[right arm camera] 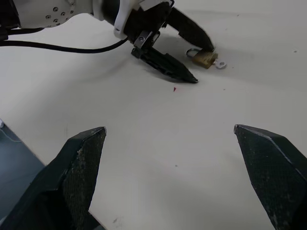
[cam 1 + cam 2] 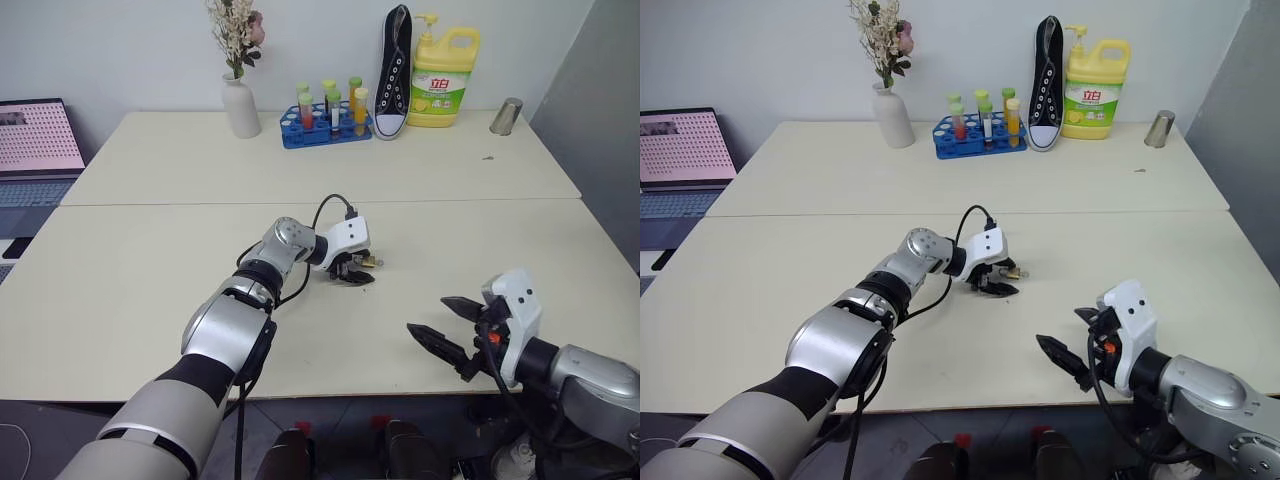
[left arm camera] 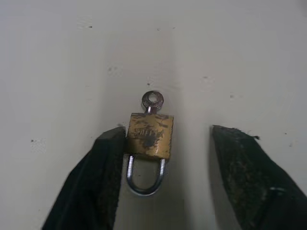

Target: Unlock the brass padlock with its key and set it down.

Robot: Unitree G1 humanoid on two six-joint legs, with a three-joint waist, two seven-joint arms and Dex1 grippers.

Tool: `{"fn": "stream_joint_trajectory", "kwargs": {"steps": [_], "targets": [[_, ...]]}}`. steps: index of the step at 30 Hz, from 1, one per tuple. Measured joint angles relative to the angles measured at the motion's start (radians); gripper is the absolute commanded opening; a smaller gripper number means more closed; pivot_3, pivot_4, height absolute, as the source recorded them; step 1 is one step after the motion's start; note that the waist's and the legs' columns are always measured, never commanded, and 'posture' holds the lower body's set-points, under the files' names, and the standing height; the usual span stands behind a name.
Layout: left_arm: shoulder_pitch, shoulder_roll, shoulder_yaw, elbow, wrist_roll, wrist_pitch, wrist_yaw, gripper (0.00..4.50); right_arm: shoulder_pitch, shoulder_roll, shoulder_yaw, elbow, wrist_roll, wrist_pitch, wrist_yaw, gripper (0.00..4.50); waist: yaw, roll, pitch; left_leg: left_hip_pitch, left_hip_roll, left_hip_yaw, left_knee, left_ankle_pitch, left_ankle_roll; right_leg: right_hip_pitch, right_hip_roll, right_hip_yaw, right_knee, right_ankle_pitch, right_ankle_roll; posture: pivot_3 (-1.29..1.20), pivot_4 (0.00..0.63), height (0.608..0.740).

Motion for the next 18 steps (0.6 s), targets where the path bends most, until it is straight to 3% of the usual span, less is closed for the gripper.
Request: {"fn": "stream_joint_trajectory", "kwargs": {"steps": [4,12,18], "targets": [[0.0,0.002,-0.014,-0.001,0.015,-0.002,0.001,0.95,-0.008,-0.028,0.001,0.013,0.011,-0.024,0.0,4.5,0.0,-0.001,0.0,0.01,0.0,0.0,-0.002,0.0,0.001,0.01,0.0,0.0,-0.002,-0.001,0.001,0.0,0.15,0.74],[0.025,0.013,0.007,-0.016,0.004,-0.038,-0.019,0.95,-0.03,-0.062,0.052,0.041,-0.007,-0.064,0.024,4.5,-0.003,-0.001,0.0,0.01,0.001,0.001,-0.002,0.0,0.001,0.01,0.001,0.001,-0.001,-0.001,0.001,0.0,0.15,0.74],[0.148,0.089,0.049,-0.114,-0.07,-0.19,-0.179,0.95,-0.041,-0.076,0.105,0.059,-0.094,-0.115,0.076,4.5,-0.003,-0.001,0.0,0.009,0.001,-0.002,-0.002,0.0,0.001,0.008,0.0,0.001,-0.002,-0.001,0.001,0.0,0.15,0.74]]}}
